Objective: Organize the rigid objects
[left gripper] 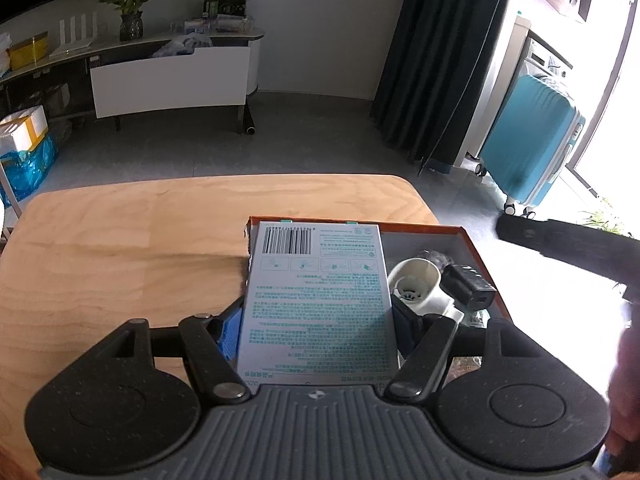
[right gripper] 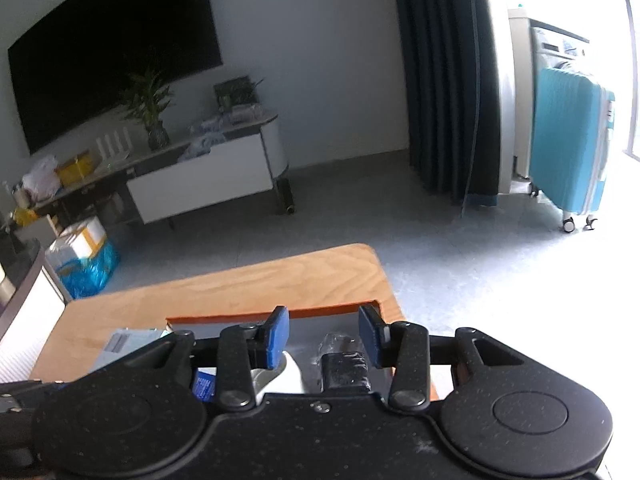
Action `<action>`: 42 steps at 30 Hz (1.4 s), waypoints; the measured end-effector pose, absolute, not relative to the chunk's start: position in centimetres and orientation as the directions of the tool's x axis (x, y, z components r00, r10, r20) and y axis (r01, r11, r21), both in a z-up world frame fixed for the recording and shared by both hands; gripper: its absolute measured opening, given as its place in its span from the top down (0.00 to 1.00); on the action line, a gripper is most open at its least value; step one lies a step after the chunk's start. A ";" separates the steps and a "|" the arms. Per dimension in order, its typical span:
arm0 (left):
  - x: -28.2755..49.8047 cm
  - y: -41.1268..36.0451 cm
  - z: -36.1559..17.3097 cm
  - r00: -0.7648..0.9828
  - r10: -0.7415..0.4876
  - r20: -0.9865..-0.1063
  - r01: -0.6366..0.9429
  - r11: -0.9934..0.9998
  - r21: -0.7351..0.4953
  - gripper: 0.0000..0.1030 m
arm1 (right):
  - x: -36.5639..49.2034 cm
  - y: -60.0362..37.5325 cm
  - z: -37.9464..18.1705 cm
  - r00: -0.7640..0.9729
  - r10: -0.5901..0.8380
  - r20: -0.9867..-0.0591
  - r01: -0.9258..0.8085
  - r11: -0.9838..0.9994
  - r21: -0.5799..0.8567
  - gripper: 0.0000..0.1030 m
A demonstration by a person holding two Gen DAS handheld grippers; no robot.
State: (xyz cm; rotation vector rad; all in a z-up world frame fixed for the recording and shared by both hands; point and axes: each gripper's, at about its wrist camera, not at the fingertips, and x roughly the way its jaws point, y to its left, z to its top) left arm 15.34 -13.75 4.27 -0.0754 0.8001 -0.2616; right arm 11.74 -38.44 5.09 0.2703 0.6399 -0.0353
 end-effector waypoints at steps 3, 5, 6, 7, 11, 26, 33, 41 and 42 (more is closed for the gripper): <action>15.9 -13.9 4.1 0.661 -0.265 -0.702 0.206 0.964 -0.170 0.31 | 10.4 -38.7 5.7 0.814 0.060 -0.577 0.106 0.962 0.251 0.52; 16.3 -14.0 3.9 0.661 -0.267 -0.701 0.210 0.963 -0.168 0.31 | 9.4 -38.8 6.0 0.818 0.059 -0.572 0.104 0.963 0.247 0.52; 16.7 -14.1 3.9 0.658 -0.267 -0.704 0.209 0.963 -0.170 0.31 | 8.9 -38.9 6.1 0.822 0.059 -0.567 0.103 0.963 0.250 0.52; 17.2 -14.2 3.9 0.656 -0.271 -0.705 0.207 0.962 -0.178 0.31 | 8.2 -39.1 6.4 0.825 0.061 -0.561 0.105 0.960 0.259 0.52; 18.2 -14.3 4.2 0.647 -0.327 -0.689 0.225 0.945 -0.237 0.19 | 7.4 -39.0 6.5 0.825 0.061 -0.562 0.108 0.959 0.262 0.52; 15.1 -10.3 5.5 0.659 -0.311 -0.685 0.146 0.946 -0.289 0.17 | 3.6 -36.9 7.0 0.825 0.091 -0.558 0.077 0.960 0.270 0.49; 11.2 -9.8 6.7 0.679 -0.282 -0.677 0.150 0.957 -0.248 0.10 | 1.2 -35.7 7.7 0.830 0.102 -0.549 0.044 0.968 0.246 0.37; 6.6 -10.7 6.1 0.676 -0.254 -0.692 0.163 0.967 -0.196 0.02 | -1.4 -36.0 7.0 0.818 0.097 -0.567 0.041 0.973 0.226 0.26; 6.1 -10.8 5.9 0.675 -0.245 -0.696 0.154 0.969 -0.193 0.01 | -2.2 -36.0 6.9 0.816 0.100 -0.569 0.035 0.975 0.221 0.25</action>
